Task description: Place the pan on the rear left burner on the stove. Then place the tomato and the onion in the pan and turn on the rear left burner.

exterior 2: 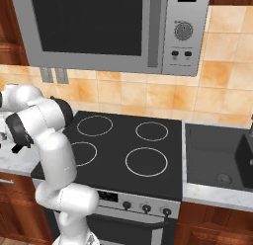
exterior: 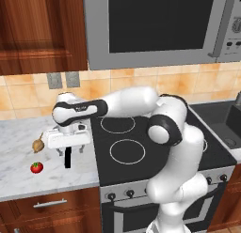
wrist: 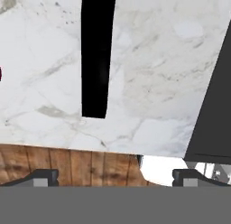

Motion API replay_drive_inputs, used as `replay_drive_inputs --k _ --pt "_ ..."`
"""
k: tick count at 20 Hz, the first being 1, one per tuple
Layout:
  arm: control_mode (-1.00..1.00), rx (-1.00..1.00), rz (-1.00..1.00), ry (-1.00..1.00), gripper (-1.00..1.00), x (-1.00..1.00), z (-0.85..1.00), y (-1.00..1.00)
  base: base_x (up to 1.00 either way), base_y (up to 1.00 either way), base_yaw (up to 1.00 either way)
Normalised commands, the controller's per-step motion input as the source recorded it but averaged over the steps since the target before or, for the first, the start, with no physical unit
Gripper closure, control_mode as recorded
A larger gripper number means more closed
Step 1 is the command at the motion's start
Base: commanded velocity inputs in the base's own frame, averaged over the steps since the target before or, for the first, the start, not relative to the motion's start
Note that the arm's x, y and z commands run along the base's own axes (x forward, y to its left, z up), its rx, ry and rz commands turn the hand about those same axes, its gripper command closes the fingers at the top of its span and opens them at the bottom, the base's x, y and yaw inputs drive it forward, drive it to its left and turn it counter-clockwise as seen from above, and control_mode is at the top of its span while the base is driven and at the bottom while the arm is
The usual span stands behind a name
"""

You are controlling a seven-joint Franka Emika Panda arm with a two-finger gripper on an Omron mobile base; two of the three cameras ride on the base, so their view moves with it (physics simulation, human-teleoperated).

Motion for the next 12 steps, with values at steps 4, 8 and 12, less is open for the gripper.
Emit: replay_drive_inputs --k 4,8,12 --pt "-1.0 -0.01 0.0 0.03 -1.0 0.24 -0.27 0.38 0.0 0.0 0.0" --pt "-1.0 -0.08 0.0 0.0 -1.0 0.21 -0.21 0.36 0.0 0.0 0.0" --pt "-1.0 -0.1 -0.02 0.0 -1.0 0.25 -0.18 0.3 0.0 0.0 0.0"
